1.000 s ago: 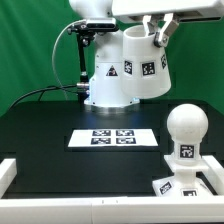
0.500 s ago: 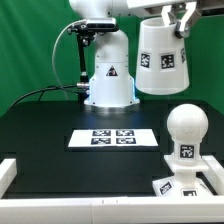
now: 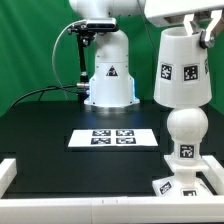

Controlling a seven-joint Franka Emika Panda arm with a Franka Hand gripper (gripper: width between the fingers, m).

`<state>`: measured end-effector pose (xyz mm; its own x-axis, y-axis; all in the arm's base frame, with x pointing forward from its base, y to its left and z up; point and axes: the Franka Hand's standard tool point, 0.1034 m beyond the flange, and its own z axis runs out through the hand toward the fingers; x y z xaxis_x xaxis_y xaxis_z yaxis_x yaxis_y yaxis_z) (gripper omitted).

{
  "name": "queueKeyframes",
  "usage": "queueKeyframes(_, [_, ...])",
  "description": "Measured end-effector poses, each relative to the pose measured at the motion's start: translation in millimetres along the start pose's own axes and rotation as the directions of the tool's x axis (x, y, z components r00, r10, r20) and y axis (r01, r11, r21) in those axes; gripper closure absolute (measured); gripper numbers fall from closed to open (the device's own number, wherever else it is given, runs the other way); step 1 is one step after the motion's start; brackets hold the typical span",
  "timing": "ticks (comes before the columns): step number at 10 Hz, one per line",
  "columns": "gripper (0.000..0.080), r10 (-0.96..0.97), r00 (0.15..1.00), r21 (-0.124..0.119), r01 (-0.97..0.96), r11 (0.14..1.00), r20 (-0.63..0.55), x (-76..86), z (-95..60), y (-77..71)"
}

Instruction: Assemble lamp

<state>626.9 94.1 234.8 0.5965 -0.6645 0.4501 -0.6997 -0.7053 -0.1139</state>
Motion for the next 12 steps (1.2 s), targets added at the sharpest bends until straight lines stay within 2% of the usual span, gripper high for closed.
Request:
queueKeyframes(2, [0.0751, 0.011, 0.999, 0.003, -0.011, 1.000, 0.031, -4.5, 4.3, -6.9])
queueKeyframes(4, [0.0751, -0.004, 0.999, 0.005, 0.004, 1.000, 0.053, -21.2, 13.0, -8.8])
queueKeyframes(6, [0.0751, -0.019, 0.997, 0.020, 0.018, 1.000, 0.069, -35.1, 21.1, -9.2])
queueKeyframes(8, [0.0751, -0.014, 0.995, 0.028, 0.011, 1.000, 0.094, -69.8, 28.5, -7.3])
queueKeyframes(12, [0.0751, -0.018, 0.987, 0.038, 0.012, 0.999, 0.159, -74.1, 25.1, -12.4])
